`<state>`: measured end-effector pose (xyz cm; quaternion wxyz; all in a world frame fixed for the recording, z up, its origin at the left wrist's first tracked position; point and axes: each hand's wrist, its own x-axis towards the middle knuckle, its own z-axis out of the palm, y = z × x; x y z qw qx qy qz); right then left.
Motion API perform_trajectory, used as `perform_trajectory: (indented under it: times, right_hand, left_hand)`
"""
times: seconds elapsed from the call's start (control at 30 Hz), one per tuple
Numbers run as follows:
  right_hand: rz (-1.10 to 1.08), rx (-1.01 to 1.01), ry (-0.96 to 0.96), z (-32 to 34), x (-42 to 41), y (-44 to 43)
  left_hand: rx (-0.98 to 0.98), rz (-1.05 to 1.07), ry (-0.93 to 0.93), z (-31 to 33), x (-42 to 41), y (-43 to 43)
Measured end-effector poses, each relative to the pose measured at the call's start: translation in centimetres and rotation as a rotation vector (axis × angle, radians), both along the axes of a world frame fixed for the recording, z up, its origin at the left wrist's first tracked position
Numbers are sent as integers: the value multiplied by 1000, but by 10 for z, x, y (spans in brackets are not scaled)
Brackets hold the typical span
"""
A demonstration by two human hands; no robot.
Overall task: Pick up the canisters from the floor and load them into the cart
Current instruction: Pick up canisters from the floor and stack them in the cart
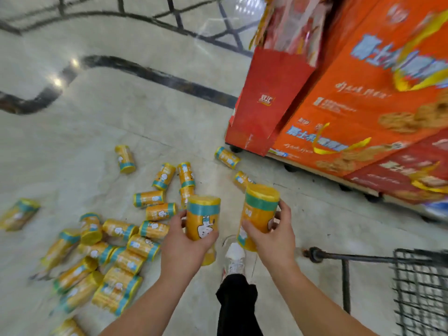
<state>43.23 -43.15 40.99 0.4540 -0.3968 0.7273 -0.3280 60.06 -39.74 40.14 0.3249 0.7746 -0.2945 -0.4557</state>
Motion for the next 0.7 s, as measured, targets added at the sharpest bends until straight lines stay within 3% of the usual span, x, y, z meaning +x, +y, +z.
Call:
perform_trajectory:
  times: [0.2, 0.37, 0.53, 0.7]
  right_hand:
    - [-18, -124, 100, 184, -73, 67]
    - [-35, -212, 218, 287, -149, 110]
    - [-108, -239, 348, 332, -252, 155]
    - [-202, -128, 441, 319, -381, 185]
  left_hand:
    - [-144, -131, 88, 172, -70, 27]
    - [-228, -268, 200, 256, -155, 45]
    - [-274, -428, 244, 297, -273, 65]
    - [-226, -571, 248, 292, -403, 91]
